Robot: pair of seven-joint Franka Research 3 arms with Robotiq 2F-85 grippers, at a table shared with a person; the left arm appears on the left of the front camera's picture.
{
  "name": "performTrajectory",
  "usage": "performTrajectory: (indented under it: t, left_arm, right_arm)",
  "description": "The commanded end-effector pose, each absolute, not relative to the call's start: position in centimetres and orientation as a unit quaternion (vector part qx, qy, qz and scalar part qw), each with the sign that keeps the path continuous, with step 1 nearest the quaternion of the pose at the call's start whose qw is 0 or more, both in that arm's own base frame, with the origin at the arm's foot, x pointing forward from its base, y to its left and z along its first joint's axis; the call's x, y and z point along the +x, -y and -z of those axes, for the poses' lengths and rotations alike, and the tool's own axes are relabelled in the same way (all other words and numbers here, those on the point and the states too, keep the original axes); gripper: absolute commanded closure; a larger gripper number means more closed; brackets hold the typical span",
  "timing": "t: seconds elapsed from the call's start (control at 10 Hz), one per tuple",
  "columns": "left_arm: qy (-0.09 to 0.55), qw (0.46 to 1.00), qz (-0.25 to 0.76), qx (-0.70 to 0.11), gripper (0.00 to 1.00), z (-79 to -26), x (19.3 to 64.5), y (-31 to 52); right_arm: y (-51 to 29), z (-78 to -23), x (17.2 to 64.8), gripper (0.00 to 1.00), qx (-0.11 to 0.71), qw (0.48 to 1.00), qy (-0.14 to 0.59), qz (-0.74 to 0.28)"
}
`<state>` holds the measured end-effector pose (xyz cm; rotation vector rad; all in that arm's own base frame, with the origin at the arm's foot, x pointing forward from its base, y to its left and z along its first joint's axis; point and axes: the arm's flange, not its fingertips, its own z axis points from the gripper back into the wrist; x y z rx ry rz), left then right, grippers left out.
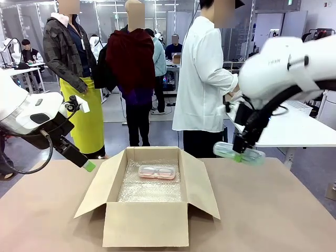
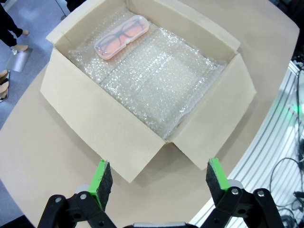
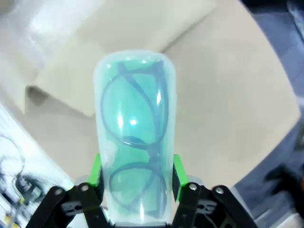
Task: Pack the glasses set securely to prepare it for shipping.
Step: Put the Glasses case from the right side of the table into the Package Box.
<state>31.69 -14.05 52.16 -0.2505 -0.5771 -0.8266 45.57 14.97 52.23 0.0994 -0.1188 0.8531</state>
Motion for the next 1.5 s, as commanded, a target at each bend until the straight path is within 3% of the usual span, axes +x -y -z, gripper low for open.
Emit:
performTrajectory:
  t: [0.0, 0.7, 1.4]
  left_arm:
    - [0.277, 0.865, 0.399, -0.125, 0.0, -52.2, 31.7, 13.8]
    - [0.277, 0.865, 0.399, -0.125, 0.0, -52.2, 31.7, 13.8]
    - [0.277, 0.865, 0.399, -0.125, 0.0, -52.2, 31.7, 13.8]
  right_arm:
    - [-19.8, -54.2, 45.8, 0.72, 0.069, 0.847, 0.063, -0.523]
    - [-40.3, -48.3, 45.1, 0.72, 0.021, 0.792, 0.106, -0.601]
    - [-42.7, -37.9, 48.6, 0.72, 0.03, 0.792, 0.031, -0.61]
